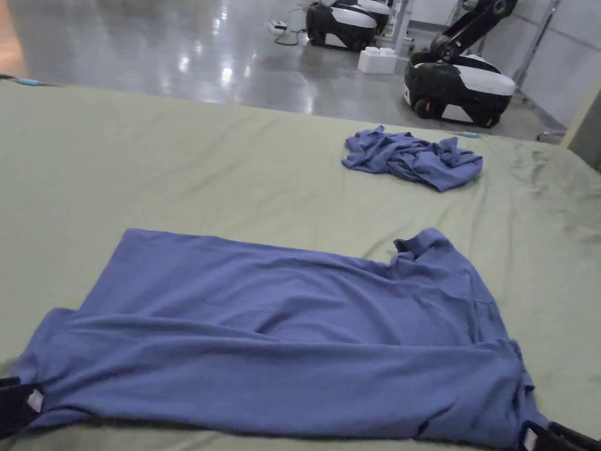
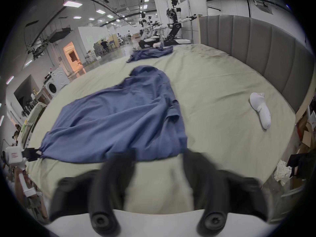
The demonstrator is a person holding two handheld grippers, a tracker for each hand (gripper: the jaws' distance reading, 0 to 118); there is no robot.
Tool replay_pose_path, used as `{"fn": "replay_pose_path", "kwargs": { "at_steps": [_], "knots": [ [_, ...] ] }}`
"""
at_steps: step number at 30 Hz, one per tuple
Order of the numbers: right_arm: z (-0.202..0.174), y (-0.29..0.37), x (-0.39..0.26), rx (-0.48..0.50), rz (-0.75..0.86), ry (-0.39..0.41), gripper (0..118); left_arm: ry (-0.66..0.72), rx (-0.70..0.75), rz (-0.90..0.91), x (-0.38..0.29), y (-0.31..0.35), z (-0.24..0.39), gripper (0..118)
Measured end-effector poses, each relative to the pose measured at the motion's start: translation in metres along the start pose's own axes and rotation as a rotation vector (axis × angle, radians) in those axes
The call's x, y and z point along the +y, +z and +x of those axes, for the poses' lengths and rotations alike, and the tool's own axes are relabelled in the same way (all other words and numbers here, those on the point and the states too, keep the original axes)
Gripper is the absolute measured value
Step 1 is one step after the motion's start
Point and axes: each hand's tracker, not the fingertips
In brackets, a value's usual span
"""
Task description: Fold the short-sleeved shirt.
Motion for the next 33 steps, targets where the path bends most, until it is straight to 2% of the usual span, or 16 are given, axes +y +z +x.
{"fn": "replay_pose_path", "kwargs": {
  "at_steps": [2,6,8,9,10,11,12,13,15,16,20,24,27,30,31,33],
  "knots": [
    [0.008,-0.025,0.006,-0.038,-0.065,0.0,83,-0.012,0.013,-0.023,-0.002,-0.005,0.003,13],
    [0.016,-0.056,0.008,-0.03,-0.112,-0.001,83,0.004,0.022,-0.041,-0.006,-0.013,0.002,13],
    [0.017,-0.069,0.008,-0.005,-0.12,0.018,76,0.006,0.017,-0.042,-0.005,-0.011,0.002,13],
    [0.016,-0.073,0.008,0.015,-0.13,0.036,61,0.008,0.015,-0.045,-0.003,-0.01,0.002,13],
    [0.015,-0.075,0.009,0.025,-0.145,0.051,30,0.009,0.013,-0.05,-0.002,-0.009,0.002,13],
    [0.012,-0.068,0.011,0.011,-0.13,0.079,13,0.012,0.013,-0.054,-0.001,-0.007,0.003,13],
    [0.011,-0.063,0.013,0.074,-0.133,0.078,13,0.016,0.015,-0.057,0.0,-0.005,0.004,13],
    [0.009,-0.057,0.016,0.063,-0.156,0.073,13,0.017,0.018,-0.057,0.001,-0.002,0.005,13],
    [0.005,-0.042,0.019,0.012,-0.2,0.193,12,0.016,0.011,-0.056,0.001,0.008,0.006,13],
    [0.006,-0.032,0.018,0.01,-0.186,0.216,12,0.02,0.003,-0.055,0.0,0.015,0.006,13],
    [0.018,0.007,0.013,0.031,-0.197,0.167,13,0.007,-0.038,-0.035,-0.012,0.054,0.007,13],
    [0.033,0.021,-0.01,-0.097,-0.267,0.232,13,-0.008,-0.001,-0.063,-0.039,0.081,0.0,13],
    [0.046,0.022,-0.033,-0.045,-0.331,0.139,13,0.043,-0.021,-0.123,-0.072,0.087,-0.008,13],
    [0.046,0.015,-0.043,-0.057,-0.294,0.141,16,0.049,0.009,-0.151,-0.095,0.075,-0.016,13],
    [0.044,0.014,-0.044,-0.06,-0.284,0.147,16,0.091,0.01,-0.154,-0.1,0.071,-0.019,13],
    [0.04,0.021,-0.043,-0.108,-0.263,0.212,41,0.162,-0.037,-0.081,-0.101,0.077,-0.025,17]
  ]
}}
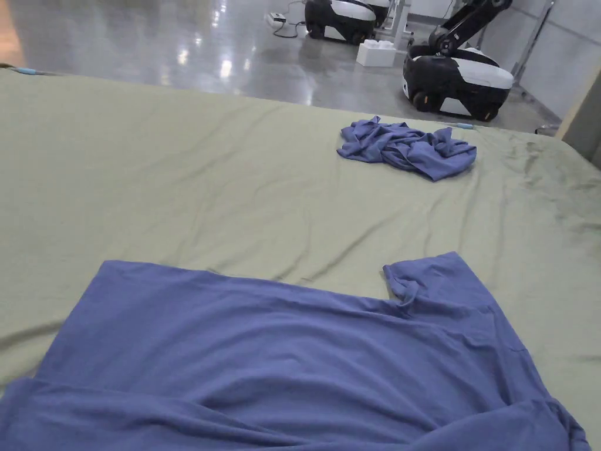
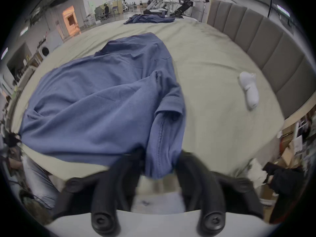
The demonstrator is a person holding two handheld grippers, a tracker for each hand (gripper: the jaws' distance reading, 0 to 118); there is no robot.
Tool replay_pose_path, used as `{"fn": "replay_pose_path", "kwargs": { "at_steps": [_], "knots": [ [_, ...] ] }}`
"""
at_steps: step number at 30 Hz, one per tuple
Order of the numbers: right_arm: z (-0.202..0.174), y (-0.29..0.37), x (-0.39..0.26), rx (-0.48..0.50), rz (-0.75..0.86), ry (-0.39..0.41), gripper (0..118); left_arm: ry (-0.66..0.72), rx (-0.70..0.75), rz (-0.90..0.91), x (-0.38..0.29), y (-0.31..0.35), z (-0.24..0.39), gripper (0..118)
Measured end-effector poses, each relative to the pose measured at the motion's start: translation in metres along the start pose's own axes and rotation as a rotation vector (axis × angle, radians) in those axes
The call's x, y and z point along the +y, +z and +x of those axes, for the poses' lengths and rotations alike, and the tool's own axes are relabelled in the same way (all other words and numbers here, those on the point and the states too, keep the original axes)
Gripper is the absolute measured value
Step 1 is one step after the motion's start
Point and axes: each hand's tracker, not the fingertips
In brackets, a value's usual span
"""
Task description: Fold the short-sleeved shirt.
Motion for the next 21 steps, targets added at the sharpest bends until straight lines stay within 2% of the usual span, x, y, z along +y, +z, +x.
{"fn": "replay_pose_path", "kwargs": {
  "at_steps": [1,2,3,5,7,8,9,10,11,12,14,17,21],
  "knots": [
    [-0.001,0.008,0.0,-0.042,0.0,0.024,66,0.018,-0.017,0.008,0.002,0.009,-0.001,41],
    [-0.001,0.022,-0.003,-0.051,0.001,0.01,75,0.035,-0.031,0.042,0.001,0.021,-0.002,73],
    [-0.001,0.039,-0.006,-0.028,0.022,-0.025,75,0.036,-0.033,0.079,0.0,0.033,-0.003,94],
    [-0.007,0.08,-0.013,0.083,0.144,-0.126,75,0.053,-0.077,0.185,0.0,0.063,-0.004,94],
    [-0.017,0.101,-0.019,0.204,0.234,-0.218,74,0.064,-0.089,0.233,0.002,0.08,0.001,89],
    [-0.023,0.102,-0.021,0.267,0.243,-0.246,69,0.058,-0.114,0.254,0.004,0.084,0.006,76],
    [-0.021,0.091,-0.022,0.297,0.225,-0.247,41,0.039,-0.136,0.256,0.005,0.085,0.011,51],
    [-0.029,0.086,-0.022,0.302,0.218,-0.233,2,0.026,-0.134,0.246,0.006,0.082,0.017,10],
    [-0.04,0.08,-0.021,0.274,0.228,-0.208,2,0.012,-0.132,0.233,0.008,0.076,0.025,5],
    [-0.051,0.072,-0.023,0.245,0.252,-0.189,2,0.0,-0.137,0.204,0.011,0.066,0.03,5],
    [-0.062,0.057,-0.016,0.241,0.158,-0.127,2,-0.003,-0.206,0.119,0.02,0.048,0.036,4],
    [-0.062,0.048,-0.009,0.309,0.139,-0.165,2,-0.002,-0.24,0.107,0.048,0.022,0.046,3],
    [-0.058,0.043,0.008,0.293,0.148,-0.193,2,-0.156,-0.157,0.13,0.122,-0.022,0.064,3]
  ]
}}
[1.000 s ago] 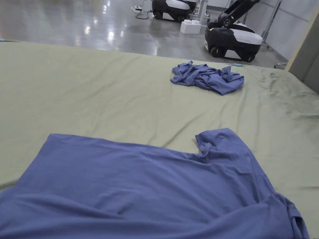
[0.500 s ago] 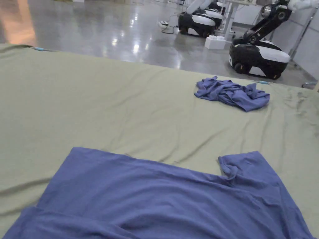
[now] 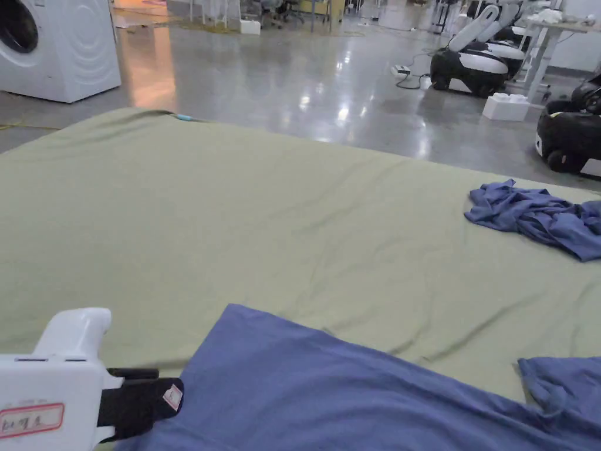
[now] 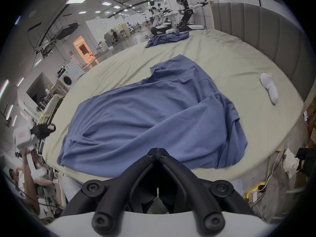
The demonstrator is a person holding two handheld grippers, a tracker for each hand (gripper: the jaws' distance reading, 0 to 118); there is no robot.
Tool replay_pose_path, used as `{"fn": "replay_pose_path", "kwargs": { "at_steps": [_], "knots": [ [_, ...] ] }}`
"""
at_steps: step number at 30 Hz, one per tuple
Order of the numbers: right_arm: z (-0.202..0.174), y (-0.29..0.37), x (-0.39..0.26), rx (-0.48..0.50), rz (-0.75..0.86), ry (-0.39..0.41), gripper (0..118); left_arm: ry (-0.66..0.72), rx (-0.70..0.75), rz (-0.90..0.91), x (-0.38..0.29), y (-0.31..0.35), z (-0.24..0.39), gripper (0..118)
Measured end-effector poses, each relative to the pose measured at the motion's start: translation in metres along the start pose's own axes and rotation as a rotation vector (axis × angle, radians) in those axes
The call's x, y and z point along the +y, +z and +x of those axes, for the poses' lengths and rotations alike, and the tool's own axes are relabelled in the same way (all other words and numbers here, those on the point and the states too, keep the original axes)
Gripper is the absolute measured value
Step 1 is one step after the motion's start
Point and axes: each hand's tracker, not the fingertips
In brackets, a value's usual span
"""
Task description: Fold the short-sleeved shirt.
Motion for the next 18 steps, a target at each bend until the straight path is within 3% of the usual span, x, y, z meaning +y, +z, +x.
{"fn": "replay_pose_path", "kwargs": {
  "at_steps": [4,6,7,9,10,13,14,15,16,17,18],
  "knots": [
    [0.001,-0.005,0.019,-0.049,0.008,0.005,2,-0.011,0.031,0.001,0.073,-0.066,-0.015,4],
    [0.003,-0.009,0.028,-0.058,0.002,-0.004,2,-0.035,0.053,-0.008,0.1,-0.098,-0.021,19],
    [0.003,-0.011,0.031,-0.058,-0.001,-0.008,2,-0.041,0.061,-0.018,0.109,-0.11,-0.022,19],
    [0.003,-0.01,0.039,-0.056,-0.007,-0.011,2,-0.059,0.073,-0.088,0.122,-0.136,-0.026,82],
    [0.003,-0.011,0.042,-0.055,-0.009,-0.01,2,-0.061,0.081,-0.142,0.125,-0.148,-0.028,97],
    [0.003,-0.012,0.051,-0.062,-0.013,0.006,2,-0.06,0.08,-0.206,0.121,-0.172,-0.022,94],
    [0.003,-0.013,0.054,-0.07,-0.014,0.013,2,-0.067,0.071,-0.238,0.119,-0.18,-0.02,89],
    [0.004,-0.014,0.056,-0.075,-0.016,0.018,2,-0.069,0.053,-0.253,0.115,-0.184,-0.02,71],
    [0.004,-0.014,0.058,-0.078,-0.017,0.021,2,-0.069,0.059,-0.249,0.111,-0.189,-0.019,40],
    [0.004,-0.013,0.061,-0.079,-0.02,0.026,2,-0.065,0.137,-0.244,0.106,-0.191,-0.015,23],
    [0.006,-0.012,0.063,-0.076,-0.024,0.032,2,-0.106,0.226,-0.212,0.103,-0.188,-0.013,20]
  ]
}}
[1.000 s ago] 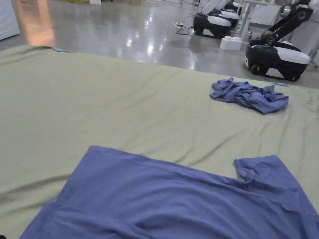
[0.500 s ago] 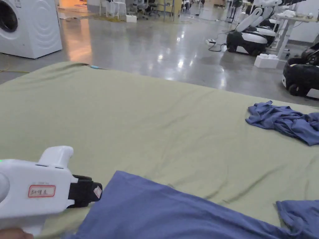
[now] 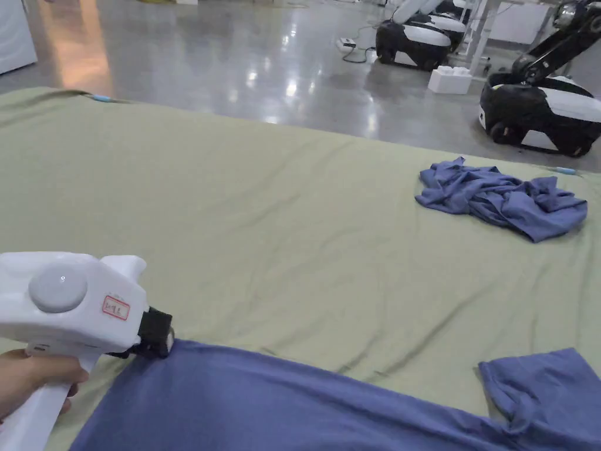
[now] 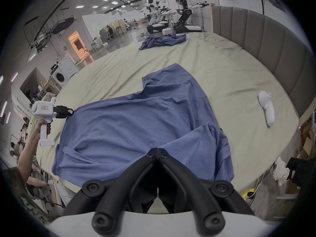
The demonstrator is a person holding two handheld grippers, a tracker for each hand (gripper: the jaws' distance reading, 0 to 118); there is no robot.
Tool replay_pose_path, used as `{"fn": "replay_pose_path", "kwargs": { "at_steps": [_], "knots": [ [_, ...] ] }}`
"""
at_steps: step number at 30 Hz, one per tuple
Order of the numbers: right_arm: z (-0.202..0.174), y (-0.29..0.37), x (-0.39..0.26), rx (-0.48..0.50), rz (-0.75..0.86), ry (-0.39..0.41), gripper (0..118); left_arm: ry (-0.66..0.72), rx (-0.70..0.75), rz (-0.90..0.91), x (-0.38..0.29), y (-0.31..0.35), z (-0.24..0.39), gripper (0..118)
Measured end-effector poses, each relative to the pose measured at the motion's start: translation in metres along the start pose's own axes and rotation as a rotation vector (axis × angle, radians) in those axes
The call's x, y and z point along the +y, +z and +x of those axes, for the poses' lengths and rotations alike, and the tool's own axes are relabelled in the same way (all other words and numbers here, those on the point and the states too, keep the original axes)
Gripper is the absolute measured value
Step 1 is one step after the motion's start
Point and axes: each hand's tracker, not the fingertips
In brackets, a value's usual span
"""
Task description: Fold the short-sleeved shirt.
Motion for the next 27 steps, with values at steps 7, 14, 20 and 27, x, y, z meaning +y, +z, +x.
{"fn": "replay_pose_path", "kwargs": {
  "at_steps": [7,14,20,27],
  "knots": [
    [0.033,-0.015,0.065,-0.047,0.044,0.027,3,0.038,-0.139,-0.053,-0.01,0.008,-0.012,10],
    [0.065,-0.103,0.152,-0.044,-0.054,0.037,74,0.091,-0.162,-0.053,-0.013,0.002,-0.016,8],
    [0.083,-0.176,0.174,-0.16,-0.197,0.006,74,0.14,-0.199,-0.028,-0.021,0.004,-0.021,8],
    [0.071,-0.18,0.157,-0.079,-0.258,0.053,3,0.064,-0.151,-0.049,-0.01,0.01,-0.006,8]
  ]
}}
